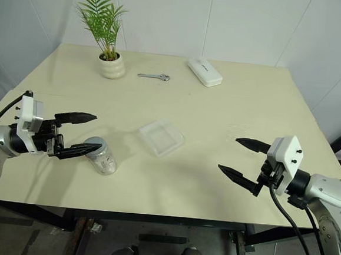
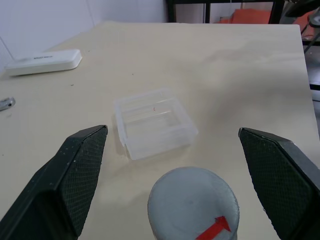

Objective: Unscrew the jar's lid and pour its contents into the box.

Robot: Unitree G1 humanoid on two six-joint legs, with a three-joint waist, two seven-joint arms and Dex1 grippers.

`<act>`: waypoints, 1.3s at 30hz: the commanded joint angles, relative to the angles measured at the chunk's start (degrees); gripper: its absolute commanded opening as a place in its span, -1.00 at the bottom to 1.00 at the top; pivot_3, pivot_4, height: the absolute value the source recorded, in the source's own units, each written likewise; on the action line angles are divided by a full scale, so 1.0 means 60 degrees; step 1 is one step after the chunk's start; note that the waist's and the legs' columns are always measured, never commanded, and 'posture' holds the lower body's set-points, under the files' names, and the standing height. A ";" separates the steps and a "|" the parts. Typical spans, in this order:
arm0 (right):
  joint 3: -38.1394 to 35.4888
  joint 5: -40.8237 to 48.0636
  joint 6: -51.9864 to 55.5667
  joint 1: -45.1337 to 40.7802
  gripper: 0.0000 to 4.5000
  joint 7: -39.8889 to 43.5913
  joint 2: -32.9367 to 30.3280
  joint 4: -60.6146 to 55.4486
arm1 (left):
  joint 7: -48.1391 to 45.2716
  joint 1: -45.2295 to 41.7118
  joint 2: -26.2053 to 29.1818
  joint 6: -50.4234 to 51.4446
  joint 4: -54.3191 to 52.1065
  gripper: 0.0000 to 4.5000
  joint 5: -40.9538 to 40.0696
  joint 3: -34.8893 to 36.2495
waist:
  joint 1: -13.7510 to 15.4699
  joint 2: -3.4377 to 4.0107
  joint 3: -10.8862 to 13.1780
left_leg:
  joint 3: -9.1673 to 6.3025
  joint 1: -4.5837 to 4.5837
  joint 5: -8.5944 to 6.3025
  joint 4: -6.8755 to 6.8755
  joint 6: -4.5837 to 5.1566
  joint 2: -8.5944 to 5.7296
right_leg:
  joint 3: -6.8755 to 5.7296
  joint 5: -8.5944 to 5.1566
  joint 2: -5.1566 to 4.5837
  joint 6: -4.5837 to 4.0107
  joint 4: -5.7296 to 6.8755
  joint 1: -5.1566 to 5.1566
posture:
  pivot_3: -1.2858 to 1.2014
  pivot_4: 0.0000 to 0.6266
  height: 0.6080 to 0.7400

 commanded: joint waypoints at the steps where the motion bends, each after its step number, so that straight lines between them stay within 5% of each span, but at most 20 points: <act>1: -0.0133 0.0002 -0.0289 -0.0076 1.00 0.0058 0.0042 -0.0060 | 0.0039 0.0002 0.0158 0.0029 -0.0400 0.99 -0.0053 0.0198 | 0.0001 0.0000 0.0000 | 0.0000 0.0000 0.0000 0.0000 0.0000 0.0000 | 0.0000 0.0000 0.0000 0.0000 0.0000 0.0000 | 0.03 -0.52 1.00; 11: 0.0897 0.0157 -0.0321 -0.1166 1.00 0.0420 0.0471 0.0451 | 0.0410 0.0817 0.0286 0.0136 -0.0802 0.99 -0.0269 0.1213 | -0.0063 0.0001 0.0000 | 0.0007 0.0001 0.0000 -0.0001 -0.0001 0.0004 | 0.0004 -0.0001 0.0001 -0.0002 0.0004 -0.0009 | 0.03 -0.52 1.00; 20: 0.2412 0.0955 0.0263 -0.3530 1.00 0.0731 0.1479 0.0142 | 0.1560 0.4256 -0.0736 0.0842 -0.3640 0.99 -0.0956 0.2817 | -0.0236 0.0003 0.0000 | 0.0052 -0.0001 -0.0009 -0.0041 -0.0005 0.0013 | 0.0045 0.0004 -0.0005 0.0007 0.0005 -0.0048 | 0.03 -0.52 1.00; 29: 0.3367 0.0941 0.0453 -0.4883 1.00 0.0739 0.2401 -0.0015 | 0.2963 0.4585 -0.2448 -0.0495 -0.2971 0.99 0.0420 0.1560 | -0.0112 -0.0005 -0.0004 | 0.0054 0.0006 -0.0002 -0.0034 -0.0008 0.0012 | 0.0052 0.0001 -0.0001 -0.0018 0.0004 -0.0048 | 0.03 -0.52 1.00; 39: 0.3699 0.0663 0.0383 -0.4580 1.00 0.0521 0.2560 -0.0290 | 0.3212 0.3933 -0.2740 -0.1269 -0.1931 0.99 0.0779 0.0754 | 0.0000 0.0005 -0.0013 | 0.0063 0.0008 0.0001 -0.0025 -0.0002 0.0012 | 0.0063 0.0008 -0.0002 -0.0033 0.0004 -0.0048 | 0.03 -0.52 1.00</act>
